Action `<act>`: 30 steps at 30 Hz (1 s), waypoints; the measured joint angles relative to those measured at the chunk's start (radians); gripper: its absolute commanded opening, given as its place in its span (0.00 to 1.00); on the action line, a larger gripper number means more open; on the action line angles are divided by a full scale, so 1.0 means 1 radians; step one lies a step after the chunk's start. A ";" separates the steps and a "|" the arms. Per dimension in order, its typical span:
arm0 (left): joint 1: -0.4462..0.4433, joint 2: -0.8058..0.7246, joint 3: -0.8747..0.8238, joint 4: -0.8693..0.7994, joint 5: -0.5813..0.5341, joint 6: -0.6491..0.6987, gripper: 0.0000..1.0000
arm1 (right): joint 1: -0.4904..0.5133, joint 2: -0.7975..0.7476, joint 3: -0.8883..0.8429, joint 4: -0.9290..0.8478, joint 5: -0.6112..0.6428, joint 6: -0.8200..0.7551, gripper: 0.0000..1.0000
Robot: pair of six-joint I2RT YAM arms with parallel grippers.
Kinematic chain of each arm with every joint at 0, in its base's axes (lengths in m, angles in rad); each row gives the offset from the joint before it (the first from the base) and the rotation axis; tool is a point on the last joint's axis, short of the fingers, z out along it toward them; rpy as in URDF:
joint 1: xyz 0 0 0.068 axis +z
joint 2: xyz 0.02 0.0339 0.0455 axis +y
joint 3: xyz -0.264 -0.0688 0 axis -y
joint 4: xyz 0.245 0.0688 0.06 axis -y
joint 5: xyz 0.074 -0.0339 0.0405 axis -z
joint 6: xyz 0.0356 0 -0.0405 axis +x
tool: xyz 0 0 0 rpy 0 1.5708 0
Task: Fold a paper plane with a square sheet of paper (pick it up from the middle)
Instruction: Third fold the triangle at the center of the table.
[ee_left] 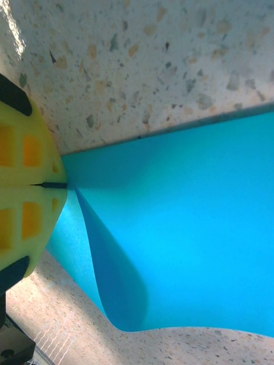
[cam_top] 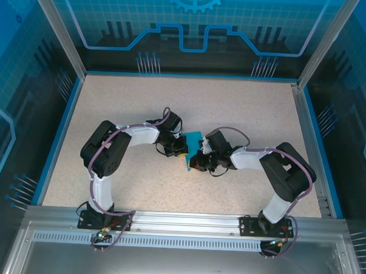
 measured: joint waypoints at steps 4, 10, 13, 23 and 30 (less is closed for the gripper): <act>-0.002 0.000 0.000 0.000 -0.005 0.000 0.02 | 0.001 0.007 0.000 0.010 -0.003 0.000 0.05; -0.003 0.000 0.000 0.000 -0.008 0.000 0.01 | 0.001 0.032 0.000 0.014 -0.010 -0.001 0.05; -0.003 -0.001 0.000 0.000 -0.009 0.000 0.02 | 0.001 0.039 0.000 0.014 -0.010 -0.005 0.05; -0.006 -0.003 0.000 -0.001 -0.019 0.000 0.01 | 0.006 0.050 0.000 0.007 -0.013 -0.027 0.05; -0.008 -0.004 0.000 -0.002 -0.025 0.000 0.01 | 0.031 0.026 0.010 -0.045 0.014 -0.062 0.05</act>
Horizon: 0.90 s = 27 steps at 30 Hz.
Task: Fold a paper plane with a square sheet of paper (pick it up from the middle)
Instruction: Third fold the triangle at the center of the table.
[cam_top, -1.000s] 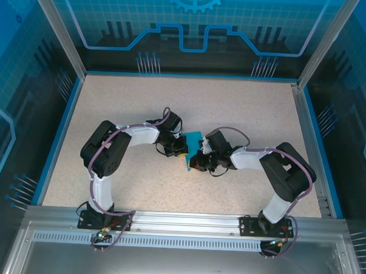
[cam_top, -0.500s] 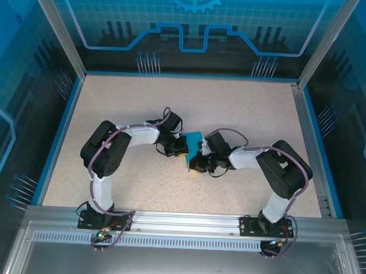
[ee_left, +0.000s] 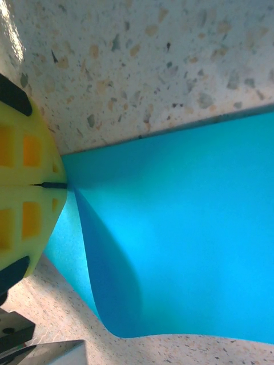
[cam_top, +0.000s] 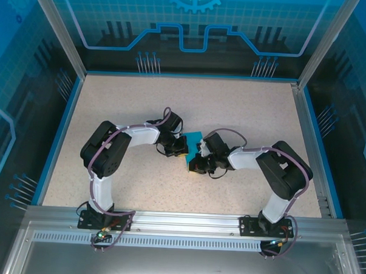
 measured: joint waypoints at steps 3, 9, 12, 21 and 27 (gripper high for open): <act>0.000 -0.001 0.000 0.000 -0.001 0.000 0.01 | 0.015 -0.002 0.002 -0.021 0.005 -0.007 0.05; 0.000 -0.001 0.000 -0.002 -0.001 0.000 0.01 | 0.018 0.011 0.021 -0.043 0.004 -0.010 0.05; -0.001 -0.001 0.000 -0.002 -0.002 0.000 0.01 | 0.015 -0.005 0.025 -0.066 0.018 -0.010 0.05; -0.001 -0.001 0.000 -0.002 -0.002 0.000 0.01 | -0.053 -0.042 0.112 -0.071 0.058 -0.027 0.04; -0.001 -0.001 0.000 -0.002 -0.002 0.000 0.01 | -0.066 0.028 0.115 -0.070 0.077 -0.029 0.04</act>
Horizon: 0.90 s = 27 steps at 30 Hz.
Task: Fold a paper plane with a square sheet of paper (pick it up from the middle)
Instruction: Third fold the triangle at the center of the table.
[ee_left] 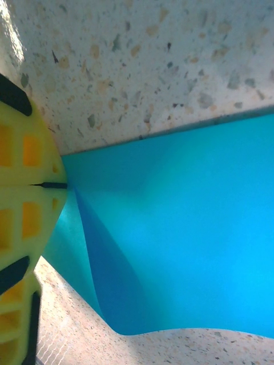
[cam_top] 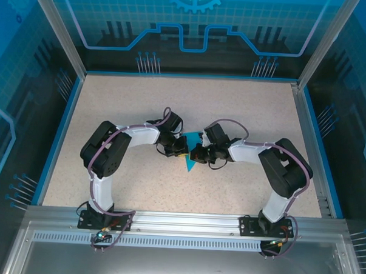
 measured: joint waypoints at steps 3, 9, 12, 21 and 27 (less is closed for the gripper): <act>0.000 0.000 0.000 0.000 0.000 0.000 0.01 | -0.008 0.018 -0.008 0.001 0.013 0.001 0.03; 0.000 0.000 0.000 -0.001 0.000 0.002 0.01 | -0.020 0.024 -0.016 0.012 0.010 0.012 0.03; 0.000 0.000 0.001 -0.002 -0.001 0.004 0.01 | -0.027 0.010 -0.016 0.005 0.017 0.012 0.03; 0.000 0.000 0.006 -0.010 -0.008 0.008 0.01 | -0.084 0.017 -0.008 0.002 0.032 0.013 0.03; -0.003 0.000 0.006 -0.012 -0.016 0.008 0.01 | -0.086 0.030 0.001 -0.009 0.042 0.043 0.03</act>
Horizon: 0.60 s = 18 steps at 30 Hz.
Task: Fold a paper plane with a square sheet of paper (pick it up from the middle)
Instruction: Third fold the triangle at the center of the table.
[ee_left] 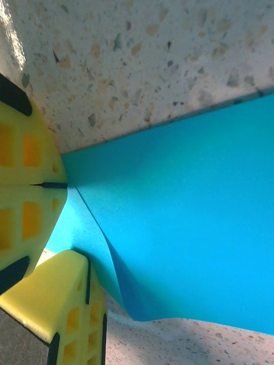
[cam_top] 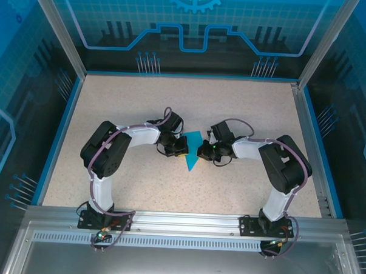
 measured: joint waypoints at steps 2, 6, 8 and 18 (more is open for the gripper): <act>0.000 0.000 0.000 0.000 0.000 0.000 0.01 | 0.000 -0.003 0.000 0.000 -0.001 0.010 0.03; 0.000 0.000 0.000 0.000 -0.001 0.000 0.01 | -0.002 -0.013 0.009 -0.010 0.001 0.013 0.04; 0.000 0.000 0.000 0.000 -0.001 0.000 0.01 | -0.003 -0.013 0.031 -0.019 0.002 0.011 0.04; 0.000 0.000 0.000 0.000 -0.004 0.000 0.00 | -0.050 0.032 0.052 -0.016 0.026 0.014 0.03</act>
